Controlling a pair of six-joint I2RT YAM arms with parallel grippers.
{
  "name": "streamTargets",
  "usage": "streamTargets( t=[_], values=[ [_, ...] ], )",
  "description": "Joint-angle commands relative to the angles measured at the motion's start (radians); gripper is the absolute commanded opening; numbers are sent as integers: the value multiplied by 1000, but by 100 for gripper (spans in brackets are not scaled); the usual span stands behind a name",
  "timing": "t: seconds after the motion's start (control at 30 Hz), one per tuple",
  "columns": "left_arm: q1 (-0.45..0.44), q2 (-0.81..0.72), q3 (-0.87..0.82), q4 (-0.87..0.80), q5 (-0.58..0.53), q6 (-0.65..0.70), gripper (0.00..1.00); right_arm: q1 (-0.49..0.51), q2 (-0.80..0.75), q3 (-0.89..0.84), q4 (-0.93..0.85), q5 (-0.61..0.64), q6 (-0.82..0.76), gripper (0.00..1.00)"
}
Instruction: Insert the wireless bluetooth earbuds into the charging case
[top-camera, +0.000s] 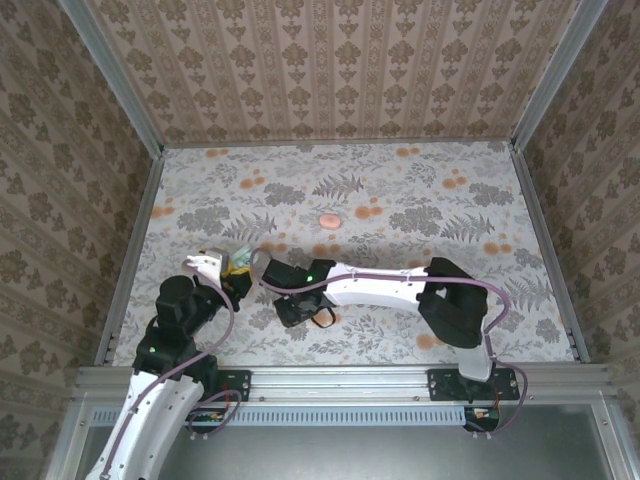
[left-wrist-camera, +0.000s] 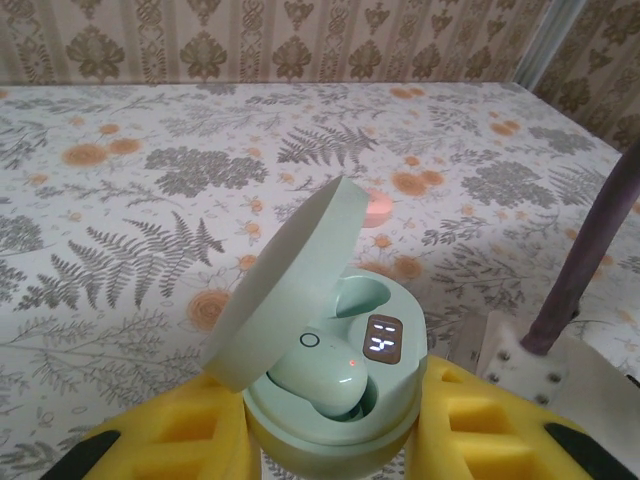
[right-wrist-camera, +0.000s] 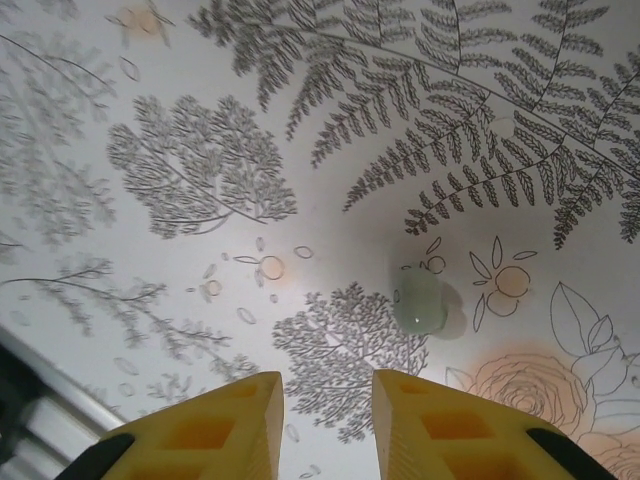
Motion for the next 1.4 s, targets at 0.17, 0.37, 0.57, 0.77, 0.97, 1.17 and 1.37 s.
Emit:
streamTargets(
  t=[0.17, 0.37, 0.57, 0.77, 0.97, 1.17, 1.37],
  values=[
    [14, -12, 31, -77, -77, -55, 14, -3, 90, 93, -117, 97, -99, 29],
    [16, -13, 22, -72, -81, -58, 14, -2, 105, 100, -132, 134, -125, 29],
    [18, -13, 21, -72, -79, -59, 14, -2, 148, 138, -148, 134, -150, 29],
    [19, -14, 21, -76, -79, -57, 14, -3, 188, 195, -186, 141, -171, 29],
    [19, -13, 16, -70, -77, -60, 14, -1, 218, 233, -218, 147, -177, 29],
    [20, -13, 14, -68, -78, -61, 14, 0, 228, 253, -267, 145, -176, 29],
    [22, -12, 7, -58, -75, -64, 14, 3, 232, 254, -295, 140, -188, 31]
  ],
)
